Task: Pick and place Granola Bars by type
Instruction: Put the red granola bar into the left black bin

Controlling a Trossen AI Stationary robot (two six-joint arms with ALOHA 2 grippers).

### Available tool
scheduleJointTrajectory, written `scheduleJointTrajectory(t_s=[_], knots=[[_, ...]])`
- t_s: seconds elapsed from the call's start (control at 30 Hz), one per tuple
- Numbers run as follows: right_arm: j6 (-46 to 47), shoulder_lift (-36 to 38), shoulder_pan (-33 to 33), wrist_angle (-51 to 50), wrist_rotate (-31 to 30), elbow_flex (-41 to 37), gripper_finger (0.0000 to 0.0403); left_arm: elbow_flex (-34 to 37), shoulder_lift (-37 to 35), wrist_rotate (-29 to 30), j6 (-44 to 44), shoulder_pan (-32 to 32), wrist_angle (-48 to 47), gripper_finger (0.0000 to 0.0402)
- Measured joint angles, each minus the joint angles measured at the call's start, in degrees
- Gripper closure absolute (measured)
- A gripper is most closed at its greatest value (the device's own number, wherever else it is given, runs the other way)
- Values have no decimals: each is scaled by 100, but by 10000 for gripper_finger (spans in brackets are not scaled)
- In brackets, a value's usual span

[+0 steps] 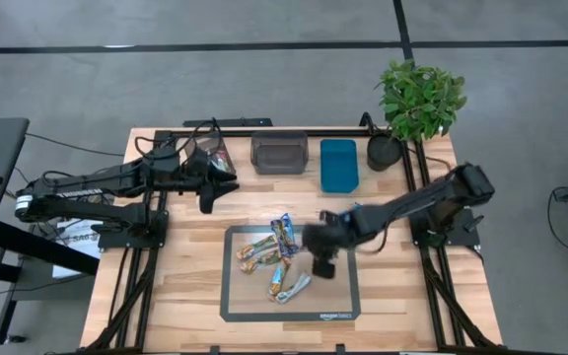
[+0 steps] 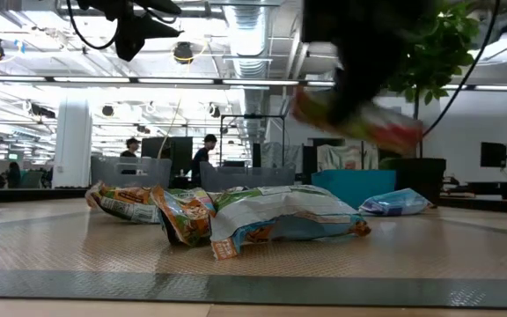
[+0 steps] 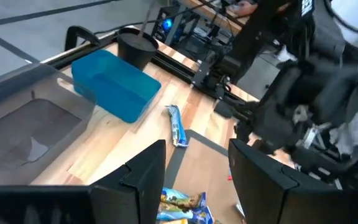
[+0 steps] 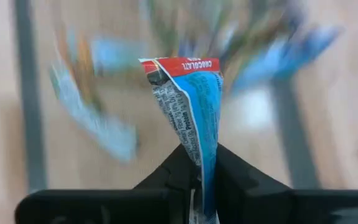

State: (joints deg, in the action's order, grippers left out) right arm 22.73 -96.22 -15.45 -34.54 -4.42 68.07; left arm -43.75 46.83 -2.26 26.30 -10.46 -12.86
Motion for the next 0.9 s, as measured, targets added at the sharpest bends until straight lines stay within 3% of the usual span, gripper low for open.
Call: scheduleJointTrajectory(t_s=[0.17, 0.3, 0.43, 0.63, 0.9], knots=[[272, 662, 810, 1089, -9, 0, 378, 0, 107, 164, 313, 0, 272, 235], [281, 967, 1394, 2152, 7, 3, 387, 0, 401, 122, 353, 0, 1031, 235], [431, 1044, 1822, 2864, 414, 7, 381, 0, 845, -28, 353, 2, 2050, 235], [560, 1044, 2057, 3563, 940, 4, 373, 2, 1504, -286, 353, 2, 3204, 235], [581, 1045, 2086, 3976, 1350, 4, 386, 2, 1998, -302, 282, 0, 4064, 235]])
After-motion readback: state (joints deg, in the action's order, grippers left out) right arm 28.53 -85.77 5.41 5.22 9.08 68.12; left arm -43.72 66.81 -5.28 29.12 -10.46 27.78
